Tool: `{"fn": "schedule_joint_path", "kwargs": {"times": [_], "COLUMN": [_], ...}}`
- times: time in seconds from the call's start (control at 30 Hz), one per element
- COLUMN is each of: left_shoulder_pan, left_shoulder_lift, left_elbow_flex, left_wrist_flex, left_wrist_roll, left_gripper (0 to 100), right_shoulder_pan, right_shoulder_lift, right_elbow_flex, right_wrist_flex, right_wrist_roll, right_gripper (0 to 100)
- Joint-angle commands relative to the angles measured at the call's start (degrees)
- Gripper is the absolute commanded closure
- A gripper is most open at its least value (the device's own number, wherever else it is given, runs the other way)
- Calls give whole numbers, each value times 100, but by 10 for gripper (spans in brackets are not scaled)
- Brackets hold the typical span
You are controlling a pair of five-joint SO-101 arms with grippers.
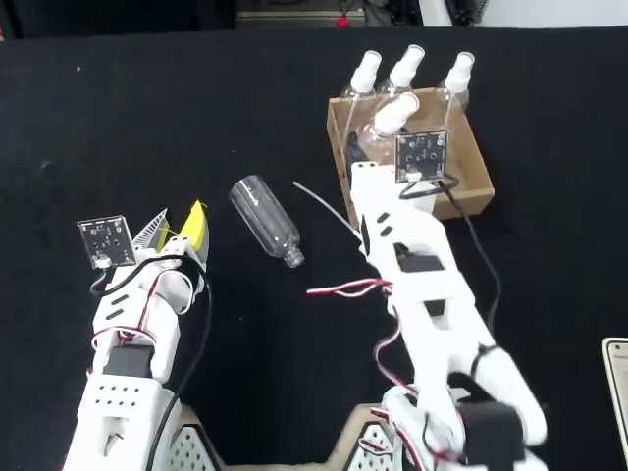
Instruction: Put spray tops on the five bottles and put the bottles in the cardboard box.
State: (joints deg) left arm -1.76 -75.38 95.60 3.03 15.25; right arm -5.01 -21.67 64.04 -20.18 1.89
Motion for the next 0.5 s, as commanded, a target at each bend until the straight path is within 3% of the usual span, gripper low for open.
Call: {"fn": "schedule_joint_path", "kwargs": {"times": [0.0,0.47], "left_shoulder_pan": [92,338], "left_shoulder_lift": [-35,-35], "left_elbow_flex": [171,180], "left_wrist_flex": [-141,-132], "left_wrist_roll": [-35,-35], "left_gripper": [830,830], "right_shoulder_pan": [167,237], "right_shoulder_lift": [338,1974], "right_elbow_flex": [-567,-1622], "right_wrist_flex": [-255,-281], "right_wrist_roll": [-44,-18], "right_gripper": [925,925]}}
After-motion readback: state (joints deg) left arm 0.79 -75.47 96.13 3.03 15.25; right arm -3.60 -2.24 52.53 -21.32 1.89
